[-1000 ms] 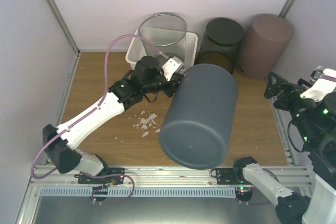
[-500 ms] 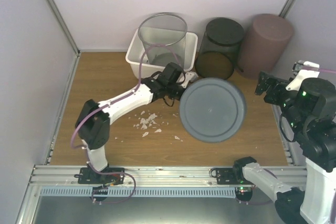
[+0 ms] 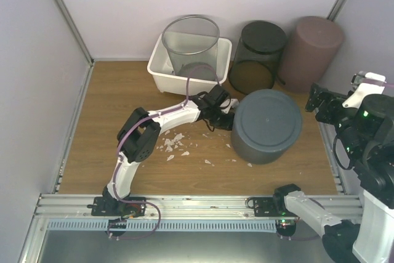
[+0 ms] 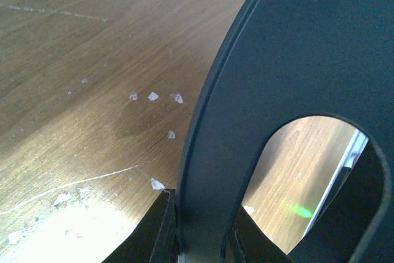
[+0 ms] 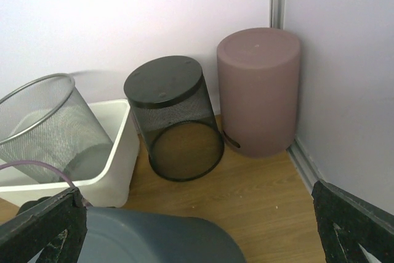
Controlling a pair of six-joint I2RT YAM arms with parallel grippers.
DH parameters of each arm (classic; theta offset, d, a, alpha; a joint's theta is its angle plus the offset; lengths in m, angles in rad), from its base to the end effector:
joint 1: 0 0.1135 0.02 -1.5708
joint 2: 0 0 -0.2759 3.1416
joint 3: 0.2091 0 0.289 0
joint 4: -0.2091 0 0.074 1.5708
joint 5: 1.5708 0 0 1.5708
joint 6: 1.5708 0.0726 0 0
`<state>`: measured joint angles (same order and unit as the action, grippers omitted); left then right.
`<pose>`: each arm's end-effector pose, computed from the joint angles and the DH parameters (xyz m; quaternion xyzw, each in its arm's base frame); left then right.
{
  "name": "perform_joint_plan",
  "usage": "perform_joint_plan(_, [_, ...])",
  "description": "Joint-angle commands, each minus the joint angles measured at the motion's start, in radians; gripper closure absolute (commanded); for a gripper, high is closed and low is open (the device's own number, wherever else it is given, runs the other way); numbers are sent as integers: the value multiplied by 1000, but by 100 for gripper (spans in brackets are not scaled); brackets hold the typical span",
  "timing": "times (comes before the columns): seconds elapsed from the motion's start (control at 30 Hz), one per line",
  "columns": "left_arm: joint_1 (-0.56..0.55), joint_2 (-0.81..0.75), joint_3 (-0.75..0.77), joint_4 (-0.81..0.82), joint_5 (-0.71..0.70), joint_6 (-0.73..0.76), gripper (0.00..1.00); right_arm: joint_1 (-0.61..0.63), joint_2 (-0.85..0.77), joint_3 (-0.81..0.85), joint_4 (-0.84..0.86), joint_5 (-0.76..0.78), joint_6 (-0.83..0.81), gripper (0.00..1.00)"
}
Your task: Turn the large container upside down
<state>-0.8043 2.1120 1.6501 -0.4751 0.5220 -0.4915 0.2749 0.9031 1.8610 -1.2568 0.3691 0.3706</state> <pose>0.3367 -0.4019 0.1674 0.2224 0.8943 -0.3772 0.0921 0.1016 0.0014 0.5542 0.1467 0.7847 0.0452 0.6005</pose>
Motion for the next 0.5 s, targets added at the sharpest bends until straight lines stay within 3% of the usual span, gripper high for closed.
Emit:
perform_joint_plan(0.0, [-38, 19, 57, 34, 5, -57, 100, 7, 13, -3, -1, -11, -33, 0])
perform_joint_plan(0.47, [-89, 164, 168, 16, -81, -94, 100, 6, 5, -181, -6, -252, -19, 0])
